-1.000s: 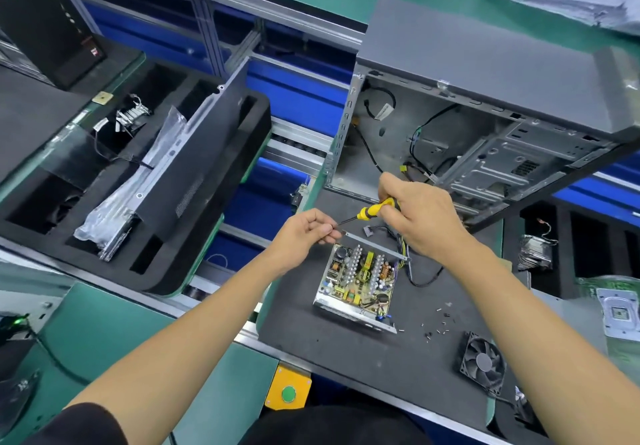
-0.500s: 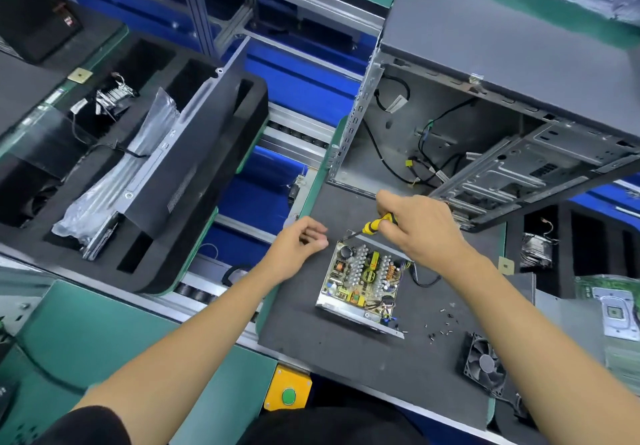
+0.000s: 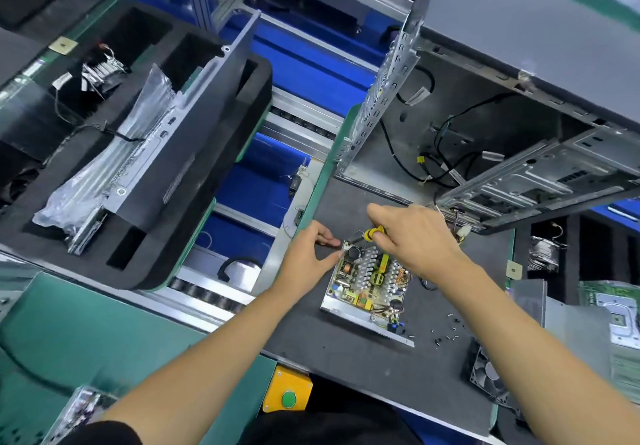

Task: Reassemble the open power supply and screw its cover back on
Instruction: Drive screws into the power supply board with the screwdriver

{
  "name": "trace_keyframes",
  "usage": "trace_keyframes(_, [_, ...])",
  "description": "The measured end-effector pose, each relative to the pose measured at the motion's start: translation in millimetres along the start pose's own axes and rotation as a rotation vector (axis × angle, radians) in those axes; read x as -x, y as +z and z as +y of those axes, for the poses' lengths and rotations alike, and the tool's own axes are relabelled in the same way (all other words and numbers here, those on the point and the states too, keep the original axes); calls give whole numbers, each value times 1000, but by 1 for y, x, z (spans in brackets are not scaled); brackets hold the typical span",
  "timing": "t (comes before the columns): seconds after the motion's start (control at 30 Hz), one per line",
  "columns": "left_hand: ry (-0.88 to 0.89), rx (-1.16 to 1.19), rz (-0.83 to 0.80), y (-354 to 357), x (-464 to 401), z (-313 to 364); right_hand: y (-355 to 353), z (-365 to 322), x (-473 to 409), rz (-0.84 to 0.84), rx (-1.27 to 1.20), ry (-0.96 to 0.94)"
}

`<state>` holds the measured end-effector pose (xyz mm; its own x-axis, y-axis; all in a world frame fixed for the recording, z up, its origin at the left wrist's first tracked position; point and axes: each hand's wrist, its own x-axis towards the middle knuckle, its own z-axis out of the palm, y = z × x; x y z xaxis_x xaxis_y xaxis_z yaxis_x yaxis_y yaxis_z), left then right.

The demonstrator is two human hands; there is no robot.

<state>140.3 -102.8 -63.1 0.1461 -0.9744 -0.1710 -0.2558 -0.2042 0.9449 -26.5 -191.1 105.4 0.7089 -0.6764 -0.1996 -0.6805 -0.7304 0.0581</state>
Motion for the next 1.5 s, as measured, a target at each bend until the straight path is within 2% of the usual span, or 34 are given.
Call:
trace_keyframes(0.2, [54,-23,45,4,0,-1,-1,-4,-6,-54,35,-11])
trace_keyframes(1.0, [63,-110,42,7,-5,2,4,0,-21,-8,61,-29])
trace_keyframes(1.5, [176,-219,59,10,-5,-1,6,0,-29,3,74,-67])
